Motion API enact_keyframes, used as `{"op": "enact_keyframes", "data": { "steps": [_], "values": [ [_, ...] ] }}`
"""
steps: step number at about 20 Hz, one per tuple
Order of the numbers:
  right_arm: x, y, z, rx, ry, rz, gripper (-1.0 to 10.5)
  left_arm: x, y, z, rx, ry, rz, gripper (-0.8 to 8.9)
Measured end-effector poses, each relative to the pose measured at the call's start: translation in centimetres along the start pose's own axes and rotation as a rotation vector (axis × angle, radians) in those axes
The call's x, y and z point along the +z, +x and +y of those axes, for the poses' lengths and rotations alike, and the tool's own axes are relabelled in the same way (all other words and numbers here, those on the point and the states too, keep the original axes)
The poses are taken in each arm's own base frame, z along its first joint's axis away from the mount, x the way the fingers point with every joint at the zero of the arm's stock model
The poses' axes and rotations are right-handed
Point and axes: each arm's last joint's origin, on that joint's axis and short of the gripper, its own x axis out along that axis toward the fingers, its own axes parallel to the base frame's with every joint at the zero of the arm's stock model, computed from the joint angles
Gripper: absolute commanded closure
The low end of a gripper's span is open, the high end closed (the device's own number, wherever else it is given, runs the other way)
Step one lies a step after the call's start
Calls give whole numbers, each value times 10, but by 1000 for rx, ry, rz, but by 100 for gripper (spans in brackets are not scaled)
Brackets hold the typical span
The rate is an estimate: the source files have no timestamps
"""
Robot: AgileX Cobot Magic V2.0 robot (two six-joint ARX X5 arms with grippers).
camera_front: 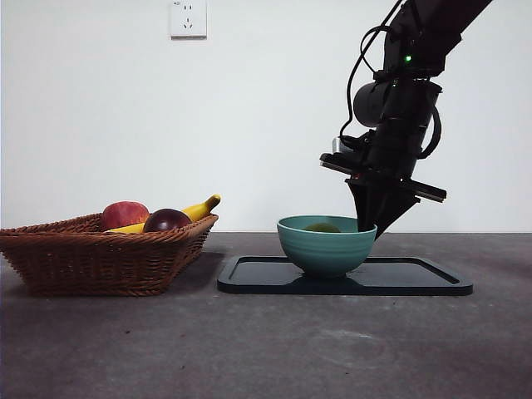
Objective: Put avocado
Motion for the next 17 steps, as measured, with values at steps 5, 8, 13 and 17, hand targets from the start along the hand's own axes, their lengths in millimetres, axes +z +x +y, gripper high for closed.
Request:
{"op": "enact_keyframes", "data": {
  "steps": [5,8,13,17],
  "values": [
    [-1,0,0,-5,4,14,492,0,0,0,0,0,-1,252],
    [3,-20,-7,-109,28,10,450,0,0,0,0,0,0,252],
    [-5,-136,5,-225,36,-166,451,0,0,0,0,0,-1,252],
    [-68,-212,52,-350,-53,-346,451,0,0,0,0,0,-2,252]
  ]
}}
